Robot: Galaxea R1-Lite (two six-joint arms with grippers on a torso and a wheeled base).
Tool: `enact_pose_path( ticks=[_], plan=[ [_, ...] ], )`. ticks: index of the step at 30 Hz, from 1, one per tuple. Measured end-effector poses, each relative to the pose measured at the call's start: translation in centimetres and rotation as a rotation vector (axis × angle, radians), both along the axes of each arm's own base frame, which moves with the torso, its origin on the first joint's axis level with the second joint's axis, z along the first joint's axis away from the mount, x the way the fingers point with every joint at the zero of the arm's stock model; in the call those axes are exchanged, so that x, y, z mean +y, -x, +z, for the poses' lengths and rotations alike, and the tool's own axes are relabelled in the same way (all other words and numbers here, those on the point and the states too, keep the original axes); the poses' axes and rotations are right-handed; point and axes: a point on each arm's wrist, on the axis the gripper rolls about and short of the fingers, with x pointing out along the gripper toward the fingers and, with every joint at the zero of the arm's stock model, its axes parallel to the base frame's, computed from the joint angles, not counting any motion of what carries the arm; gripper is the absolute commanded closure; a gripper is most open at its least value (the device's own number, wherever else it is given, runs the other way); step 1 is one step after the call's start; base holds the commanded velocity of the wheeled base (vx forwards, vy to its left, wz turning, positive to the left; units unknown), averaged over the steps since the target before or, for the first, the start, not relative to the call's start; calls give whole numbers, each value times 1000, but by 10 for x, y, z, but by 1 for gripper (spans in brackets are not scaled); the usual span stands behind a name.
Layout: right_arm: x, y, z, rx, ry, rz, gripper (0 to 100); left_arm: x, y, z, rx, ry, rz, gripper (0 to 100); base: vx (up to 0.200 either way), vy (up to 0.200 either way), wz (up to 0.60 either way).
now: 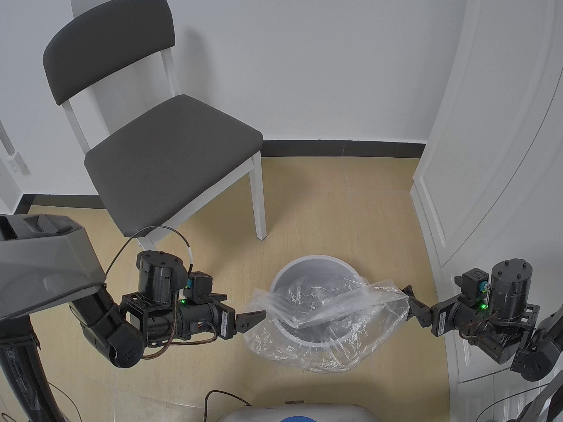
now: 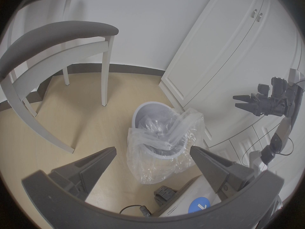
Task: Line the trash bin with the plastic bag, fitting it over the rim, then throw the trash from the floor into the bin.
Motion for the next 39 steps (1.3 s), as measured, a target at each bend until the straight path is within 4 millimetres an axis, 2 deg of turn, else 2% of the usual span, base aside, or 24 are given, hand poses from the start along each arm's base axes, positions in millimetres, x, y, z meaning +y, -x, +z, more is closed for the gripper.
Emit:
enact_pose_path(
  ticks=[12, 32, 39],
  plan=[
    [2, 0, 3, -70, -27, -34, 0, -1, 1, 2, -10, -4, 5, 0, 0, 0, 0],
    [-1, 4, -11, -141, -63, -44, 0, -1, 2, 2, -37, -39, 8, 0, 0, 0, 0],
    [-1, 2, -19, -110, -45, -35, 0, 0, 1, 1, -35, -39, 9, 0, 0, 0, 0]
  ],
)
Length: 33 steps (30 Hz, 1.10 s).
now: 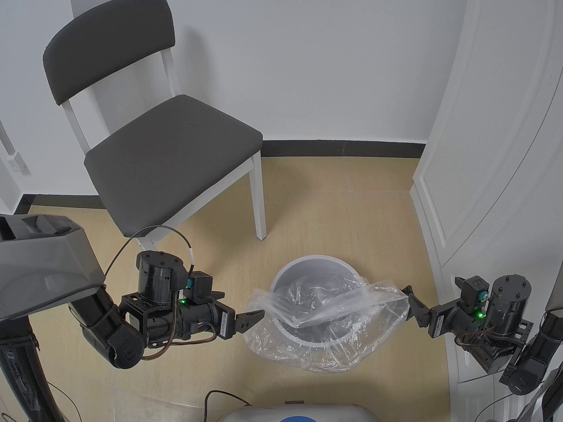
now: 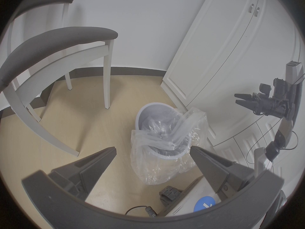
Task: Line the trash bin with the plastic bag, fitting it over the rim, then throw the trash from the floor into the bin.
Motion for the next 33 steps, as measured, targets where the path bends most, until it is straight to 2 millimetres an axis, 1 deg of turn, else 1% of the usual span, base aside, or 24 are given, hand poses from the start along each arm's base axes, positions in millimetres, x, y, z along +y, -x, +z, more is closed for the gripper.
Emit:
enact_pose_path(
  ticks=[33],
  plan=[
    [-1, 2, -4, 22, 1, 11, 0, 0, 0, 1, -1, 3, -1, 0, 0, 0, 0]
  ],
)
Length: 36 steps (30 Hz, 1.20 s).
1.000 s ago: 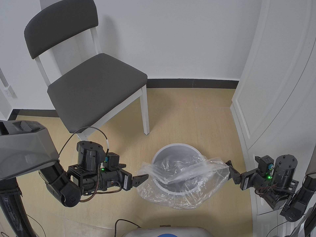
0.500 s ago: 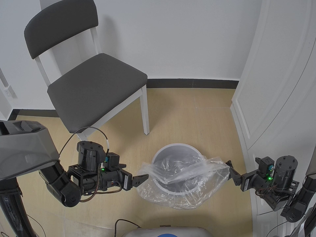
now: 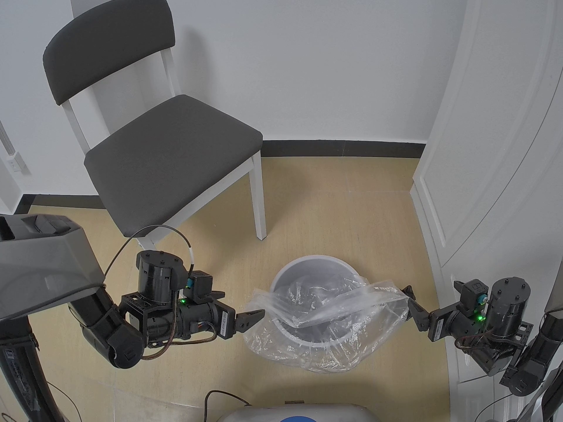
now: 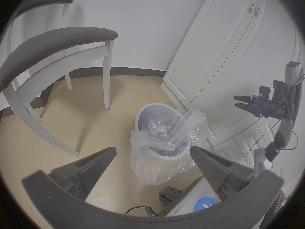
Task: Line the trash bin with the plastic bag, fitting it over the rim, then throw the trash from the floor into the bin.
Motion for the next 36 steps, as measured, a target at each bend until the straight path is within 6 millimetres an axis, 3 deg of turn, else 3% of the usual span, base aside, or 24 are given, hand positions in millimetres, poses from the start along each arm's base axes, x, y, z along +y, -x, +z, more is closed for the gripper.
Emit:
enact_pose_path(
  ticks=[11, 22, 30, 36],
  plan=[
    [5, -10, 1, 18, -20, 76, 0, 0, -1, 1, -4, 5, 3, 0, 0, 0, 0],
    [16, -46, 0, 301, 78, 114, 0, 1, -1, 6, -16, 11, 7, 0, 0, 0, 0],
    [31, -75, 23, 265, 244, 372, 0, 2, -3, 7, -21, 13, 13, 0, 0, 0, 0],
    [38, -83, 8, 224, 367, 589, 0, 6, -8, 6, -22, 13, 34, 0, 0, 0, 0]
  ],
)
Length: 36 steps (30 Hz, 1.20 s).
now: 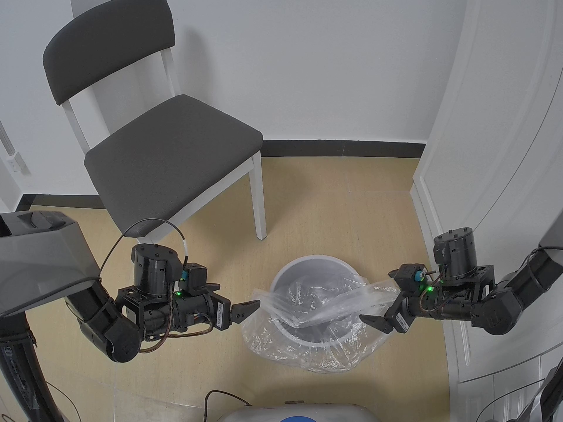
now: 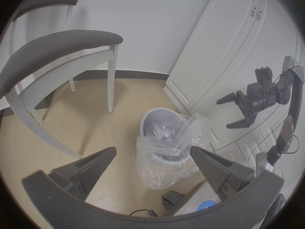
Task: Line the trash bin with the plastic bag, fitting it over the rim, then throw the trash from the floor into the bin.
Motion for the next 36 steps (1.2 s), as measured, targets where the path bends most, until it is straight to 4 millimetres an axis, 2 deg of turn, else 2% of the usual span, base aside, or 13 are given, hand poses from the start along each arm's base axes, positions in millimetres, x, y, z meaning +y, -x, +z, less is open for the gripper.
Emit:
enact_pose_path(
  ticks=[6, 11, 24, 25, 36],
  plan=[
    [2, -11, -24, -30, 110, 166, 0, 4, -4, 0, -2, 1, 17, 0, 0, 0, 0],
    [7, -28, -43, -15, 94, 260, 0, 8, -6, 1, -8, 3, 32, 0, 0, 0, 0],
    [26, -55, -77, 28, 85, 314, 0, 13, -11, 2, -17, 6, 50, 0, 0, 0, 0],
    [28, -56, -79, 28, 85, 316, 100, 13, -11, 2, -16, 6, 50, 0, 0, 0, 0],
    [31, -75, -85, 6, 61, 284, 100, 16, -14, 3, -22, 9, 62, 0, 0, 0, 0]
  ],
)
